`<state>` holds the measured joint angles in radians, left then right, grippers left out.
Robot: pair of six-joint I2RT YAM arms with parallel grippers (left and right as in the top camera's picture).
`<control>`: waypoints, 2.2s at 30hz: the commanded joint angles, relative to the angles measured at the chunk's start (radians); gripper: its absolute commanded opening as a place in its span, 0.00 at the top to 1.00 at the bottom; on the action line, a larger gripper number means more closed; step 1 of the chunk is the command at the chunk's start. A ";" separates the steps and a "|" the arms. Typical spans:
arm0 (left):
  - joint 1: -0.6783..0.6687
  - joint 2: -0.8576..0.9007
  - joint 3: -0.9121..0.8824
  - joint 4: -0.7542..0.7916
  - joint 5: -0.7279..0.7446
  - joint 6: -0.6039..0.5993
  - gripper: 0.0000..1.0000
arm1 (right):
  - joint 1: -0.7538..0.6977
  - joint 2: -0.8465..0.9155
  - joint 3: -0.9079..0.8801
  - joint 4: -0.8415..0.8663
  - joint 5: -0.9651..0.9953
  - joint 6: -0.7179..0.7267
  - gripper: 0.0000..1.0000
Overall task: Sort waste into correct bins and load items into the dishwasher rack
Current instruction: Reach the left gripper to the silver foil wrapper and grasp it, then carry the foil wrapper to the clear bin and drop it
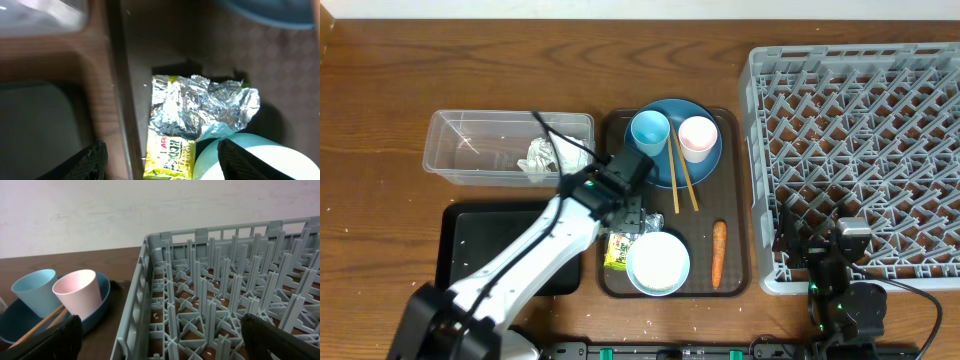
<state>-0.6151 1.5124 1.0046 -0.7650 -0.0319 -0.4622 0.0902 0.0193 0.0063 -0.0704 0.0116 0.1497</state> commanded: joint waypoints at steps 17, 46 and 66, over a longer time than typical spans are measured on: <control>-0.076 0.224 -0.010 0.054 -0.005 -0.037 0.26 | 0.008 0.001 -0.001 -0.004 -0.001 0.010 0.01; -0.075 0.235 -0.009 0.106 -0.159 -0.029 0.94 | 0.008 0.001 -0.001 -0.004 -0.001 0.011 0.01; 0.089 -0.272 0.023 0.209 -0.653 -0.030 0.94 | 0.008 0.001 -0.001 -0.004 -0.001 0.010 0.01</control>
<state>-0.5755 1.2449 1.0096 -0.5709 -0.5900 -0.4973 0.0902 0.0196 0.0063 -0.0704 0.0113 0.1497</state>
